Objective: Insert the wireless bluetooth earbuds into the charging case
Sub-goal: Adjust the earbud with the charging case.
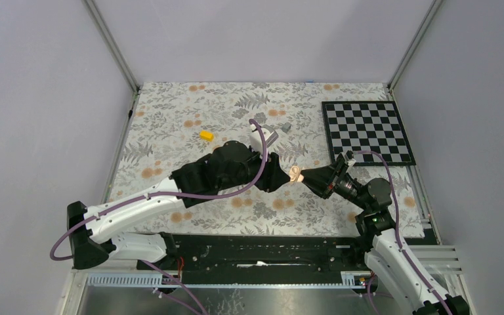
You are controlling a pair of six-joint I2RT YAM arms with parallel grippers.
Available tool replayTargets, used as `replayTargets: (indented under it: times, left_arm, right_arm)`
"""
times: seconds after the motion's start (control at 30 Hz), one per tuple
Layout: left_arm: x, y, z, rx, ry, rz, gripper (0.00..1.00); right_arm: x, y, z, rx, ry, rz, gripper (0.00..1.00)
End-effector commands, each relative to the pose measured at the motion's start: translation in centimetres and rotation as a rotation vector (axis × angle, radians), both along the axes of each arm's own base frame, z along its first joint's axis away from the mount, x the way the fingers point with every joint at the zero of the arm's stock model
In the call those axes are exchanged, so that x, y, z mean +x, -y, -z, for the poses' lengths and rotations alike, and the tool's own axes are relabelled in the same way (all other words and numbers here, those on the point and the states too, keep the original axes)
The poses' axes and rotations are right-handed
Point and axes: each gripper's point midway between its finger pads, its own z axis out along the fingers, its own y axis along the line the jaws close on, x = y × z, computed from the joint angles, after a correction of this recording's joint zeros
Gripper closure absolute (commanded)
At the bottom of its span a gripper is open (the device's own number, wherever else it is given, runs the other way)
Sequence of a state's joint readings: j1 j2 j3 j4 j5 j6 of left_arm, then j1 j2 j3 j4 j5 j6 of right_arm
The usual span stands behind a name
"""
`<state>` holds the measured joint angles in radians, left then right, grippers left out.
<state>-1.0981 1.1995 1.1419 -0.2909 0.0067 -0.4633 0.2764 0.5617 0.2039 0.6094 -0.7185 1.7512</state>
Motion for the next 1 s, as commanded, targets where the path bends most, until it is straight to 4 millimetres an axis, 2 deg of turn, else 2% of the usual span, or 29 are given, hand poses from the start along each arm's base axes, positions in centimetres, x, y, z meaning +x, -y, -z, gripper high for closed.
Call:
replayTargets:
  times: [0.0,0.17,0.4,0.97]
  left_arm:
    - [-0.5,0.6,-2.8,-0.077,0.032,0.039,0.53]
    - [-0.2,0.6,-2.8,-0.073,0.036,0.019,0.52]
    - [-0.4,1.6,-2.5,-0.058,0.035,0.034,0.64]
    - [-0.4,2.2,-2.3,-0.042,0.050,0.042,0.72]
  right_arm:
    - [-0.4,-0.1,-0.4,0.002,0.025,-0.008,1.00]
    - [-0.4,0.0,-0.4,0.002,0.026,-0.006,1.00]
    - [-0.3,-0.1,-0.3,0.001,0.022,-0.006,1.00]
    - [-0.4,0.0,-0.4,0.004,0.029,-0.006,1.00]
